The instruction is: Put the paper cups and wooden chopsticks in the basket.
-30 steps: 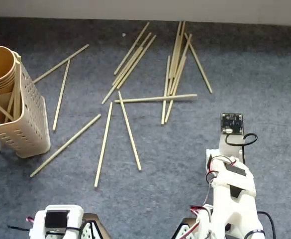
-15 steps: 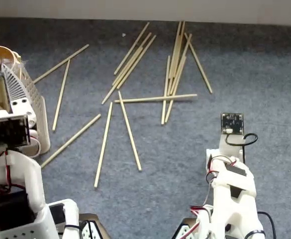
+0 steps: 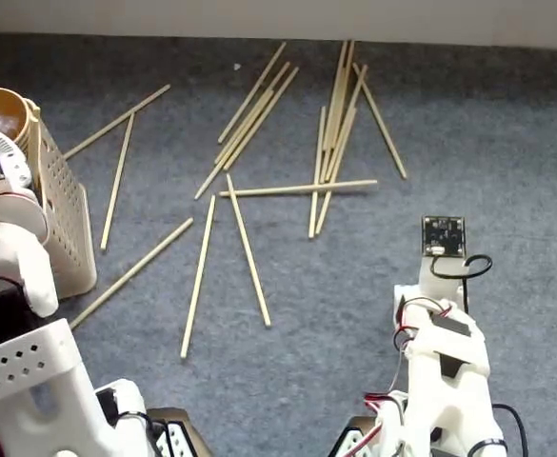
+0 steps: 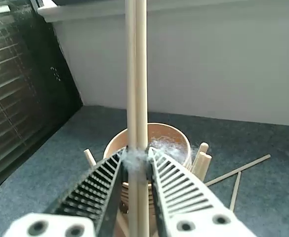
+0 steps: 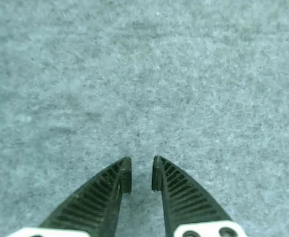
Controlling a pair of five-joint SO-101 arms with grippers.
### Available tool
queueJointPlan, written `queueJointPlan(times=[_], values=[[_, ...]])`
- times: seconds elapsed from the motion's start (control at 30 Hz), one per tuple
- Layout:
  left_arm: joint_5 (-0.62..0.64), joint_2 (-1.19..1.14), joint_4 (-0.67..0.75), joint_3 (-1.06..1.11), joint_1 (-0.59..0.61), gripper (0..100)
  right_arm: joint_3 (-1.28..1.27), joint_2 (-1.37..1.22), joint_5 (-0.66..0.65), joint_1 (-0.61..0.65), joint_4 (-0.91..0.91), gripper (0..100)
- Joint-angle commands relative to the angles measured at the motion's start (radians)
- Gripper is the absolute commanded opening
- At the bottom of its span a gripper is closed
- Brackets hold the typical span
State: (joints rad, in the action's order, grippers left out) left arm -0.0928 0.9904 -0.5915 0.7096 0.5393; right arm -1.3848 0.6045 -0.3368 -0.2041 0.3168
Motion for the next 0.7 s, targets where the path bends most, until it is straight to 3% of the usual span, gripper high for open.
queueJointPlan(times=[0.0,0.13,0.43,0.67], values=[[0.008,-0.004,0.032,0.013,0.005,0,0.004,0.024,-0.017,0.007,-0.019,8.0],[0.008,-0.002,0.124,0.079,0.001,0,0.004,0.024,-0.017,0.007,-0.019,8.0],[0.009,-0.001,0.133,0.219,-0.001,1,0.004,0.024,-0.017,0.007,-0.019,8.0],[0.009,-0.001,0.13,0.219,-0.024,15,0.004,0.024,-0.017,0.007,-0.019,8.0]])
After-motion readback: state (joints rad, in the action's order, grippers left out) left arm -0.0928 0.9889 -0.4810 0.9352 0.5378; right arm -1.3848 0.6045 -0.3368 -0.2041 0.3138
